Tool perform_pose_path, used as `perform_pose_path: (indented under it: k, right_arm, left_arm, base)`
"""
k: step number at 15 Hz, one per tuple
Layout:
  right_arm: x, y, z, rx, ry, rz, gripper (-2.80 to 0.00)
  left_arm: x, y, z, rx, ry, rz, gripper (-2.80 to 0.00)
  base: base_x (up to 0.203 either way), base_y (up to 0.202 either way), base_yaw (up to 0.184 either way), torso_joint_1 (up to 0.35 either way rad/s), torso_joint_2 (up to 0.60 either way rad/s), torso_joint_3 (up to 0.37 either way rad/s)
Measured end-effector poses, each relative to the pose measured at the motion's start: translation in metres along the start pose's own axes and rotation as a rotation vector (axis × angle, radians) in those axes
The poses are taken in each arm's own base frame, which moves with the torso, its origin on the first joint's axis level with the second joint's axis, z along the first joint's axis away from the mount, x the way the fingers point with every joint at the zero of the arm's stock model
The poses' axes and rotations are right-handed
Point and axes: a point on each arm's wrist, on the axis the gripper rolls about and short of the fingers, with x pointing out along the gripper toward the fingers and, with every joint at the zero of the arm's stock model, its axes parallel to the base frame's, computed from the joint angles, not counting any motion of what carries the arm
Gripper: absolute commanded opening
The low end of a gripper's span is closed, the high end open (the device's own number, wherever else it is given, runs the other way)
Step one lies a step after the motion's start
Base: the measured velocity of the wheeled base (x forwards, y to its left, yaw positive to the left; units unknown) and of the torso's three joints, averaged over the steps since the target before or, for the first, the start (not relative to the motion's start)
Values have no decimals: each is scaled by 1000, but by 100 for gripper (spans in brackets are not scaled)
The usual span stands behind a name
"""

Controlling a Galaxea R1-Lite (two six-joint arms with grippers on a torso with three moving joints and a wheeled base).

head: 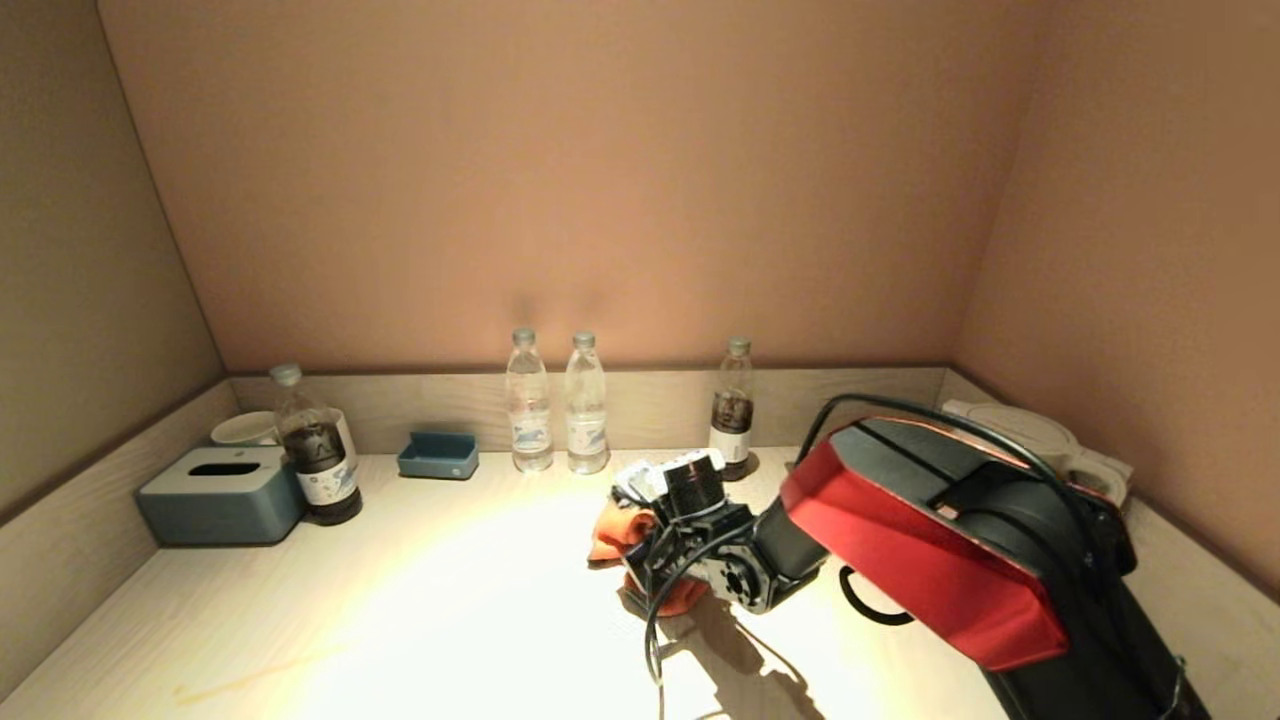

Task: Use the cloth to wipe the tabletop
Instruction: Sweep the stains on the table

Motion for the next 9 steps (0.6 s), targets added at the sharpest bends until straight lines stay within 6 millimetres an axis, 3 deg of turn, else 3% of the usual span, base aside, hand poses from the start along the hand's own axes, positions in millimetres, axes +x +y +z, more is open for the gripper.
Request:
perform_pose_path:
  k: [4,9]
  right_arm:
    - [-10,-6,0,2,2,5,-280]
    - [-59,-13,-48,-22,146,93,-280]
  left_arm:
    - [0,0,0,0,0,0,-280]
    - [0,0,0,0,0,0,-280]
  base:
    - [0,0,0,0,0,0]
    - [0,0,0,0,0,0]
